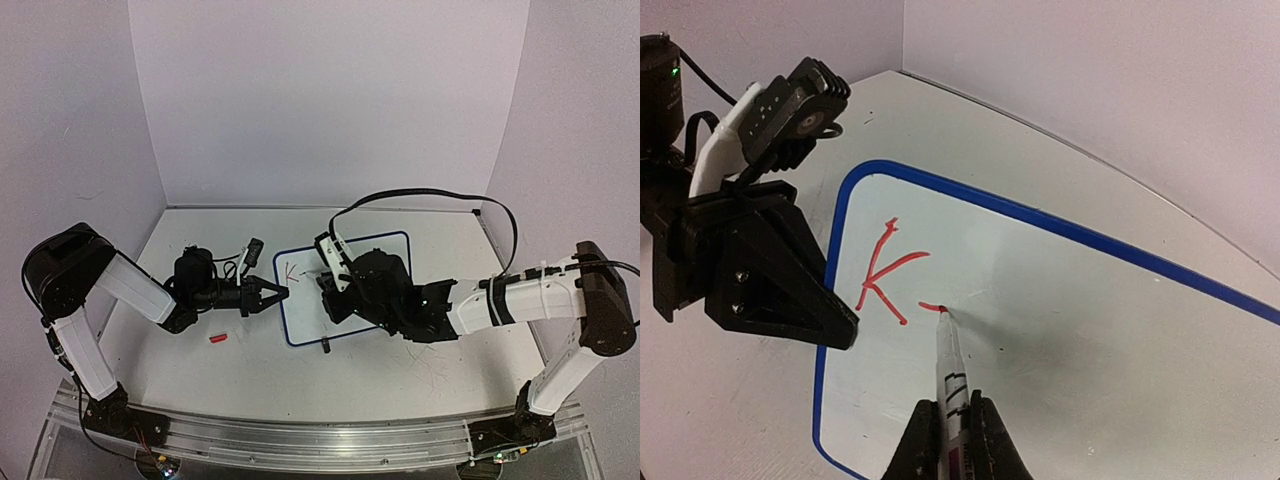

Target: Write a sentence on the whiteboard

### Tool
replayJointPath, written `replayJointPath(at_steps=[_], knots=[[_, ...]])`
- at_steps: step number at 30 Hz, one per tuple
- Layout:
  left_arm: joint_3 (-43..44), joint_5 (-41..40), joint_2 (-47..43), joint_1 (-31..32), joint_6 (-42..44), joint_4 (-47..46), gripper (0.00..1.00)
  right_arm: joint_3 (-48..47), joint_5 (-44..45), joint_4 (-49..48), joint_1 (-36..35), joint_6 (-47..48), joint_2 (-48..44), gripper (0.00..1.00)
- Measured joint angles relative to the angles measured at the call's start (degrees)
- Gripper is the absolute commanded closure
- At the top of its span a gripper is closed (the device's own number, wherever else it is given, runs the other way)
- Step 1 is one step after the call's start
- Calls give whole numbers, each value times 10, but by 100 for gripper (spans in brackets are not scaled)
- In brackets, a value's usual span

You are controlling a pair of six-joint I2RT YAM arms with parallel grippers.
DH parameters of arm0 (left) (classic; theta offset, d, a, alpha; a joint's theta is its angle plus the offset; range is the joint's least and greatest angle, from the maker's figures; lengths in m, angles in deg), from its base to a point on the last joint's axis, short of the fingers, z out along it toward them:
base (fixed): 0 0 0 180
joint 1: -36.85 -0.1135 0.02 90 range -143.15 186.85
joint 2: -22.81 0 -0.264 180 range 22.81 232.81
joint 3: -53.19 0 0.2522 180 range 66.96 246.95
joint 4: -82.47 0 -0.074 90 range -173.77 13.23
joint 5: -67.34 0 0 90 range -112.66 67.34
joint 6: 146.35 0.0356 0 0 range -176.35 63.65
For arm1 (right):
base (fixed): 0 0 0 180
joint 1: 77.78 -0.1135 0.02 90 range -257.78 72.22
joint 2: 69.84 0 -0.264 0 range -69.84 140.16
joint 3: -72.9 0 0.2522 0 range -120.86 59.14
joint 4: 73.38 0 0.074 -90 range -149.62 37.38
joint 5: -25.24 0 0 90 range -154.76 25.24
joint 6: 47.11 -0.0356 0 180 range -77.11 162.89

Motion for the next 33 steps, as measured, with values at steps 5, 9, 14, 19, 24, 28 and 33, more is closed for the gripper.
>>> replayJointPath(at_steps=[5,9,14,19,24,28,33], knots=[[0,0,0,0,0,0,100,0,5,-1,-1,-4,0,100],[0,0,0,0,0,0,100,0,5,-2,-1,-5,0,100],[0,0,0,0,0,0,100,-1,7,-2,-1,-5,0,100],[0,0,-1,0,0,1,100,-5,15,-7,-1,-5,0,100],[0,0,-2,0,1,5,100,-8,15,-10,0,-5,1,100],[0,0,-3,0,1,6,100,-13,9,-11,0,-3,5,100],[0,0,-3,0,1,7,100,-15,-3,-11,2,-1,6,100]])
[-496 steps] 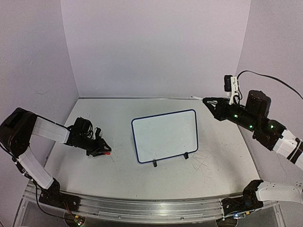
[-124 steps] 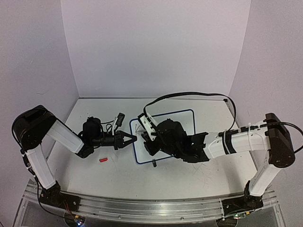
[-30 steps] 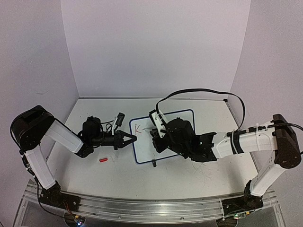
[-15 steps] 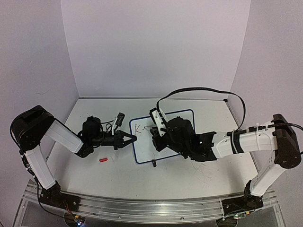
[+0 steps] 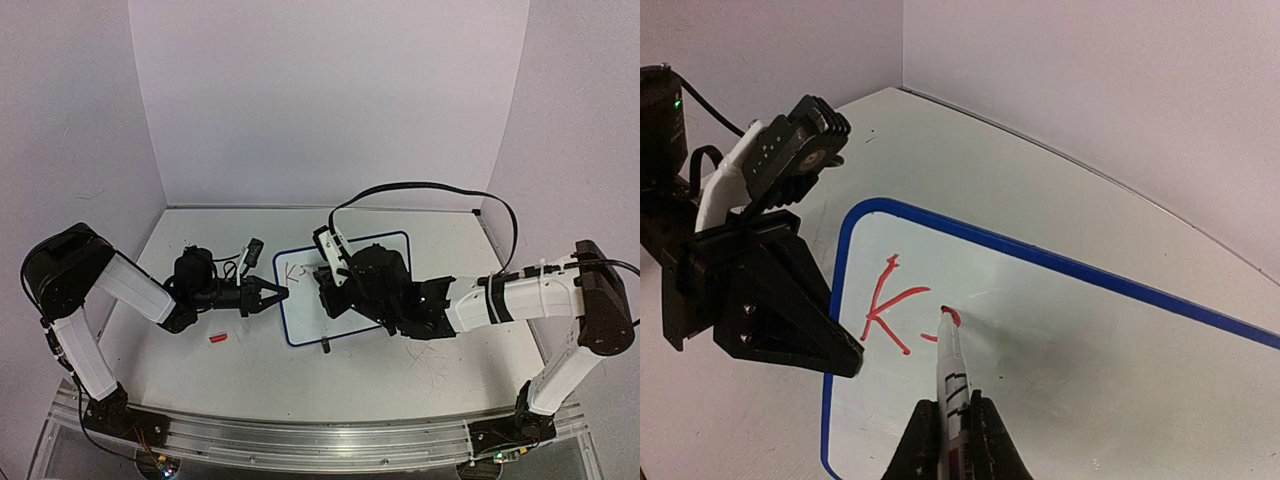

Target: Write a sentence on the whiteboard

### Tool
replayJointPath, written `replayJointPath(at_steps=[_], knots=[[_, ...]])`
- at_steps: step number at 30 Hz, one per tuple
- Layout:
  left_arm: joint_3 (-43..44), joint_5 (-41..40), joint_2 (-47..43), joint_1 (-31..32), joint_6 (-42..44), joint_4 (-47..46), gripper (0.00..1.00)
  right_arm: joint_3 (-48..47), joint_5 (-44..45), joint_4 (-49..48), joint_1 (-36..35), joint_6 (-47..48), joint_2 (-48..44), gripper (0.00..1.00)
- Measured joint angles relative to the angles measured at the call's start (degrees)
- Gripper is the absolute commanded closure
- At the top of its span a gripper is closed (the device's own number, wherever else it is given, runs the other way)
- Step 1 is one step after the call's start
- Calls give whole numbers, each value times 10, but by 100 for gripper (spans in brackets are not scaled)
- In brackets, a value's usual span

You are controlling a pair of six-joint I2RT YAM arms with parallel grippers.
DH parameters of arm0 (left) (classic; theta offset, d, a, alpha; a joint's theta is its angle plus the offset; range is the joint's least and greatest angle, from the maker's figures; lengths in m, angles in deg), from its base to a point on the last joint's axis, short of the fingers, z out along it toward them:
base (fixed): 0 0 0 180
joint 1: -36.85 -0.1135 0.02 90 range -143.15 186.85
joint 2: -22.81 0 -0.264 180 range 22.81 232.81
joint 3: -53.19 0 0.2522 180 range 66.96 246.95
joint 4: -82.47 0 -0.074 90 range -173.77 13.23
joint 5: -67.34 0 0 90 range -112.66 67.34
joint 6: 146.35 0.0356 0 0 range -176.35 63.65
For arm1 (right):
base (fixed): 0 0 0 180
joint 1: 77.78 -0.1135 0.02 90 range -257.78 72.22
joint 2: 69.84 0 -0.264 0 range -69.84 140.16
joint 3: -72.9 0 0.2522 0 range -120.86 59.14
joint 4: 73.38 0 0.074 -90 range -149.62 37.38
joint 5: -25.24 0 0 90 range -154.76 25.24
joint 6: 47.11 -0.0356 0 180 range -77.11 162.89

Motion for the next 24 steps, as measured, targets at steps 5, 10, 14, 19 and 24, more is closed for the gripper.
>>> replayJointPath(at_steps=[5,10,14,19,24], knots=[[0,0,0,0,0,0,100,0,-8,1,0,-2,0,100],[0,0,-1,0,2,1,100,0,-15,4,0,-5,0,100],[0,0,-2,0,2,3,100,2,-18,9,0,-9,0,100],[0,0,-2,0,2,4,100,9,-23,12,0,-13,0,100],[0,-1,-2,0,2,4,100,18,-30,13,0,-18,0,100]])
